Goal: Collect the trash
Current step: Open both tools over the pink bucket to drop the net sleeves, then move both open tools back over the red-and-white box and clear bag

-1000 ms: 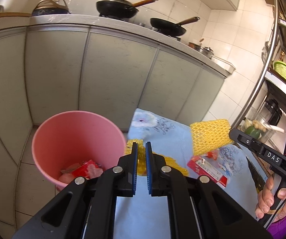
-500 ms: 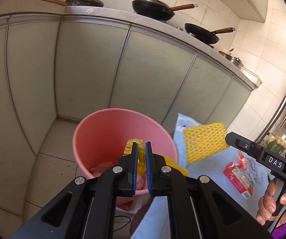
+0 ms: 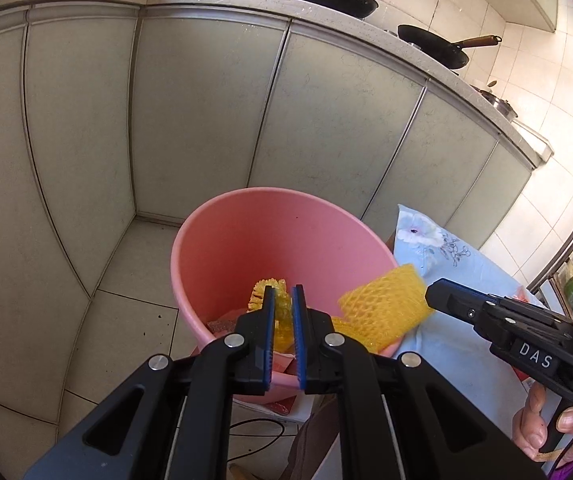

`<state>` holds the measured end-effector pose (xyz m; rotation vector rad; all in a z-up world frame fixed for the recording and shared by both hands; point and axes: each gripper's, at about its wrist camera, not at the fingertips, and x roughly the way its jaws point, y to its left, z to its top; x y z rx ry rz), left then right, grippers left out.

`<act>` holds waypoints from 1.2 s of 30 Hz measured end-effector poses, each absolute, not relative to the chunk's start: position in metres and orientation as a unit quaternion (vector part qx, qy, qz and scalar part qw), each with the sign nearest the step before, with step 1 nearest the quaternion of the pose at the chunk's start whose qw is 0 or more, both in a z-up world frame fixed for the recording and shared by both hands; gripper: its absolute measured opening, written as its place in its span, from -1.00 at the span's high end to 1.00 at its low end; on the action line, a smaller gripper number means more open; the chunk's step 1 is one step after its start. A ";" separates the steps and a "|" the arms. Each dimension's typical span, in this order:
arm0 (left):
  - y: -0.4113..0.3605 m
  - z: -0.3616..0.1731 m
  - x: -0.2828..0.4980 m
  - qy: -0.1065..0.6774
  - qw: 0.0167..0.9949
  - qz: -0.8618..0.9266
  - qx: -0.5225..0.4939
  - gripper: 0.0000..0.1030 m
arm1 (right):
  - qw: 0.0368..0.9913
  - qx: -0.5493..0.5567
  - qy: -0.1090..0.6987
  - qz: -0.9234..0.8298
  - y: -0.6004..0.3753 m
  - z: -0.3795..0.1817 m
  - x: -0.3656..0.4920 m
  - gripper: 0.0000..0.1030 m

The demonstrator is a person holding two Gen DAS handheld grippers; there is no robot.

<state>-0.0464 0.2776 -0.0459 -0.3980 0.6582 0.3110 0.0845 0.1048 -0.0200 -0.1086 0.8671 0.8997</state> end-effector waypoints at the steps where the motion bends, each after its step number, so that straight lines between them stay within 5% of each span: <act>1: 0.278 -0.047 -0.046 0.321 0.914 0.153 -0.194 0.81 | 0.809 -0.051 0.407 0.421 0.104 -0.020 0.084 0.89; 6: 0.279 -0.050 -0.044 0.326 0.910 0.160 -0.202 0.73 | 0.807 -0.052 0.414 0.418 0.102 -0.021 0.084 0.89; 14: 0.281 -0.046 -0.047 0.327 0.906 0.171 -0.209 0.29 | 0.807 -0.047 0.420 0.412 0.093 -0.022 0.086 0.88; 23: 0.271 -0.034 -0.049 0.319 0.912 0.164 -0.198 0.23 | 0.815 -0.041 0.407 0.411 0.077 -0.015 0.079 0.57; 36: 0.240 -0.023 -0.043 0.323 0.920 0.127 -0.184 0.21 | 0.835 -0.028 0.399 0.378 0.024 -0.009 0.071 0.53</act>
